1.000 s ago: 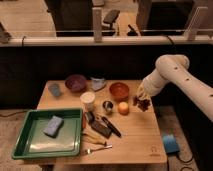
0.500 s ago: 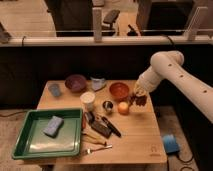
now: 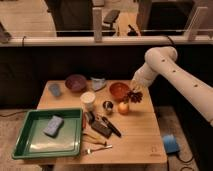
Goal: Place grapes in red bowl
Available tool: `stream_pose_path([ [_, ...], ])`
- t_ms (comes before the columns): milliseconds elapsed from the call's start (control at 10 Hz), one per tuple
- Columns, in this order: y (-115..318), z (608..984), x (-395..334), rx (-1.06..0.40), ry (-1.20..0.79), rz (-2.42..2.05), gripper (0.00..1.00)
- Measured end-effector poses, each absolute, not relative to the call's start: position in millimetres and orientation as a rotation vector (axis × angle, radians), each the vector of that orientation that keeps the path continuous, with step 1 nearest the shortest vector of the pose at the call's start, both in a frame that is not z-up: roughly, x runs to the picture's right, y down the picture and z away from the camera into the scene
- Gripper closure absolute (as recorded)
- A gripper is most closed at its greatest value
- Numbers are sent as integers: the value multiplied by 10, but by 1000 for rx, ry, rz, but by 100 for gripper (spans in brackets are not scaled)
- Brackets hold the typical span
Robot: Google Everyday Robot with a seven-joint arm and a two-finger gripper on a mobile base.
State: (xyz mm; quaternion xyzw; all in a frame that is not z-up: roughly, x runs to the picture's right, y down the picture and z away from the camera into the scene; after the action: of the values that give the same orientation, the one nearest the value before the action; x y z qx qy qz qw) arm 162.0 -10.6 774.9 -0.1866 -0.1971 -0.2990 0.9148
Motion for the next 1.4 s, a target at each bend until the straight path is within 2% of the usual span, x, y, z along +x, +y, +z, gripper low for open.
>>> stream_pose_path([
  [1400, -363, 8064, 1266, -386, -434, -671, 95],
])
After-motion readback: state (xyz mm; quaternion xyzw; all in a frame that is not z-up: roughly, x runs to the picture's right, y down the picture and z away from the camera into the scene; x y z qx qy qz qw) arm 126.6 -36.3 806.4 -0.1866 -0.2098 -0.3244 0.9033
